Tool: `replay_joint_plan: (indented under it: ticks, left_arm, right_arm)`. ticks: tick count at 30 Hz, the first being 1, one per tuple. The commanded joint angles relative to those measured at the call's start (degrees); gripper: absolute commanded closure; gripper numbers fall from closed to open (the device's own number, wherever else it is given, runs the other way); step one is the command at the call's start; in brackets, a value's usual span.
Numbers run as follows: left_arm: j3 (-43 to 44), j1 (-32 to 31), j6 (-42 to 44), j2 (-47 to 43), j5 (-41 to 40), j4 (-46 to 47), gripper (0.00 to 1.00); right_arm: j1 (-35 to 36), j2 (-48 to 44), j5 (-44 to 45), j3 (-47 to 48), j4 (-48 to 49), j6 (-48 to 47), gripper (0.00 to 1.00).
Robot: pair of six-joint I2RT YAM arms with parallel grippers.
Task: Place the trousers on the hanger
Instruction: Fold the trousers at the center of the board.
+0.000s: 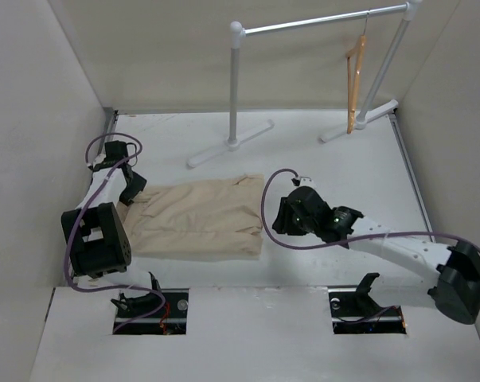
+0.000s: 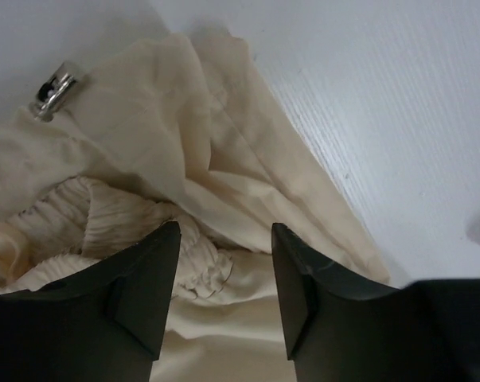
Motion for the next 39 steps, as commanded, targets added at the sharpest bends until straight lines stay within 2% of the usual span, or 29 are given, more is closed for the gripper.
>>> replay_joint_plan:
  ticks: [1, 3, 5, 9, 15, 20, 24, 28, 33, 39]
  left_arm:
    - [2.6, 0.0, 0.7, 0.7, -0.2, 0.7, 0.58]
    - [2.5, -1.3, 0.5, -1.2, -1.2, 0.8, 0.63]
    - [2.4, -3.7, 0.2, -4.2, -2.8, 1.2, 0.64]
    - [4.3, -14.0, 0.3, -8.5, -3.0, 0.2, 0.61]
    - [16.2, -35.1, 0.8, 1.2, 0.3, -2.8, 0.51]
    - [29.0, -44.2, 4.3, 12.8, 5.3, -5.9, 0.47]
    - [37.5, -49.0, 7.4, 20.8, 6.3, -10.0, 0.45]
    - [40.9, -51.2, 8.5, 25.3, 5.7, -10.9, 0.45]
    - [41.4, -51.5, 9.5, 27.7, 6.2, -10.5, 0.45]
    - [43.0, -52.7, 10.2, 29.8, 5.4, -10.2, 0.57]
  right_arm:
    - [-4.0, 3.2, -11.6, -0.8, 17.6, 1.5, 0.55]
    - [-4.0, 5.1, -12.2, -0.7, 19.7, 1.6, 0.57]
    - [-3.9, 6.8, -13.0, -0.7, 21.4, 2.4, 0.57]
    - [-2.6, 10.5, -13.8, -1.5, 25.6, 4.4, 0.55]
    - [-1.3, 13.6, -11.7, -2.1, 26.3, 5.8, 0.6]
    - [-1.2, 13.5, -9.7, -2.9, 24.3, 6.0, 0.61]
    - [0.1, 12.7, -7.6, -4.1, 22.3, 6.8, 0.57]
    - [0.4, 13.8, -8.4, -5.0, 23.1, 7.3, 0.58]
    - [0.4, 14.1, -8.0, -4.5, 24.0, 6.8, 0.77]
    - [-0.2, 10.7, -4.9, -6.7, 21.9, 6.8, 0.89]
